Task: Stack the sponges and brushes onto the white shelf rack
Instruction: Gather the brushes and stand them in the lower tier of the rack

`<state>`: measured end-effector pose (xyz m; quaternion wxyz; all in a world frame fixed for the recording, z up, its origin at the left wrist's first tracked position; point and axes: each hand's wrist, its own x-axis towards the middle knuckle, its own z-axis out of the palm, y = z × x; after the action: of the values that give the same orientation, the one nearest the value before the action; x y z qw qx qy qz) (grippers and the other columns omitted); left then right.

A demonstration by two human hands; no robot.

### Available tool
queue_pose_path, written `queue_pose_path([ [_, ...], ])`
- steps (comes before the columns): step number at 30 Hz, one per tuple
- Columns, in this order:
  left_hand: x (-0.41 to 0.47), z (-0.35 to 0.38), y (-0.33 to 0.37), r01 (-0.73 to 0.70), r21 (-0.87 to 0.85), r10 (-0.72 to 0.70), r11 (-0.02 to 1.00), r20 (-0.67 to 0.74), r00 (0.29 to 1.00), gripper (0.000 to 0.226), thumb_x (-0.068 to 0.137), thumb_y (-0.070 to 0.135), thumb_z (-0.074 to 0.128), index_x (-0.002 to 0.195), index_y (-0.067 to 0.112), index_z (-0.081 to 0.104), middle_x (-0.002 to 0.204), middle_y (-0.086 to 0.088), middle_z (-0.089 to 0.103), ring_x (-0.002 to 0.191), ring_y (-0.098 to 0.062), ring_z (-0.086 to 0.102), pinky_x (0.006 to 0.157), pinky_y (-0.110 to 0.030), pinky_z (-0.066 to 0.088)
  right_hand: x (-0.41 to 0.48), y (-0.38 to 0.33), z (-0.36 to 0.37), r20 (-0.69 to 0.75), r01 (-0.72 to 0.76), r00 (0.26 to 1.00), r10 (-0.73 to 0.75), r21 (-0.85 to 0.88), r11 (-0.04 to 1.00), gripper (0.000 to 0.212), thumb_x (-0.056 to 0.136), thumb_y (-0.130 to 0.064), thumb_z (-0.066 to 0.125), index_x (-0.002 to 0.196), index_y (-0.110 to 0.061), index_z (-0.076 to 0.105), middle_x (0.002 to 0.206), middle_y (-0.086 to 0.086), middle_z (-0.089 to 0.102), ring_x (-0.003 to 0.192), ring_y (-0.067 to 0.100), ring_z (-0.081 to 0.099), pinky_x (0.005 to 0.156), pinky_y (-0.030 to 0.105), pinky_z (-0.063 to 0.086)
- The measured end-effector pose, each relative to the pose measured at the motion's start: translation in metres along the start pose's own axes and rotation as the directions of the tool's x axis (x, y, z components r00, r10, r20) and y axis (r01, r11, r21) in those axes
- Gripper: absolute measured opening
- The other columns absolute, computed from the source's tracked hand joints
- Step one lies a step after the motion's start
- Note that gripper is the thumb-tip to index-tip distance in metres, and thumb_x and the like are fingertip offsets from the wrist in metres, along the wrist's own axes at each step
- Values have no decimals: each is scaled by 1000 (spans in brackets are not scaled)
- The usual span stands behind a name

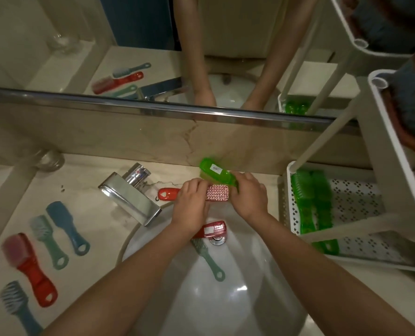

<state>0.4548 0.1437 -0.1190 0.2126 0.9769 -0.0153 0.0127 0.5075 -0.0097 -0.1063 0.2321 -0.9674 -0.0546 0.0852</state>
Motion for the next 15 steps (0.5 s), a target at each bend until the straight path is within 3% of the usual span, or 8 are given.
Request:
queue_pose_path([
  [2, -9, -6, 5, -2, 9, 2, 1000, -7, 1000, 43, 84, 23, 63, 125, 17, 50, 120, -1, 53, 110, -21, 44, 94, -30, 36, -14, -6, -5, 27, -31, 999, 28, 117, 993, 45, 95, -16, 44, 137, -28, 51, 121, 5, 56, 110, 26, 57, 90, 40, 47],
  [5, -28, -18, 15, 5, -44, -6, 999, -19, 1000, 42, 83, 25, 66, 121, 18, 49, 114, -1, 54, 107, -22, 47, 89, -33, 39, -40, -10, -14, 59, -67, 997, 52, 287, 956, 40, 98, -15, 39, 134, -21, 55, 121, 7, 58, 110, 25, 57, 92, 38, 47],
  [9, -66, -31, 34, 80, -244, -71, 967, 45, 996, 48, 82, 26, 71, 120, 22, 42, 112, 2, 57, 98, -19, 58, 75, -32, 45, -84, -10, -24, 12, -103, 994, 108, 411, 906, 23, 96, -13, 41, 105, -11, 63, 96, 9, 68, 88, 29, 63, 79, 42, 51],
  [12, -91, -34, 50, 143, -281, -121, 949, 95, 988, 55, 80, 40, 70, 125, 28, 41, 113, 9, 59, 97, -14, 60, 69, -26, 41, -113, -5, -28, -16, -144, 986, 168, 433, 890, 19, 93, -16, 43, 96, -15, 62, 84, 5, 67, 80, 27, 62, 73, 40, 50],
  [15, -117, -35, 70, 206, -348, -167, 914, 138, 976, 46, 75, 42, 72, 114, 34, 49, 103, 16, 63, 88, -7, 62, 66, -28, 47, -146, 6, -34, -49, -136, 982, 182, 485, 864, 16, 91, -19, 47, 94, -23, 62, 75, 1, 66, 72, 24, 62, 68, 38, 51],
])
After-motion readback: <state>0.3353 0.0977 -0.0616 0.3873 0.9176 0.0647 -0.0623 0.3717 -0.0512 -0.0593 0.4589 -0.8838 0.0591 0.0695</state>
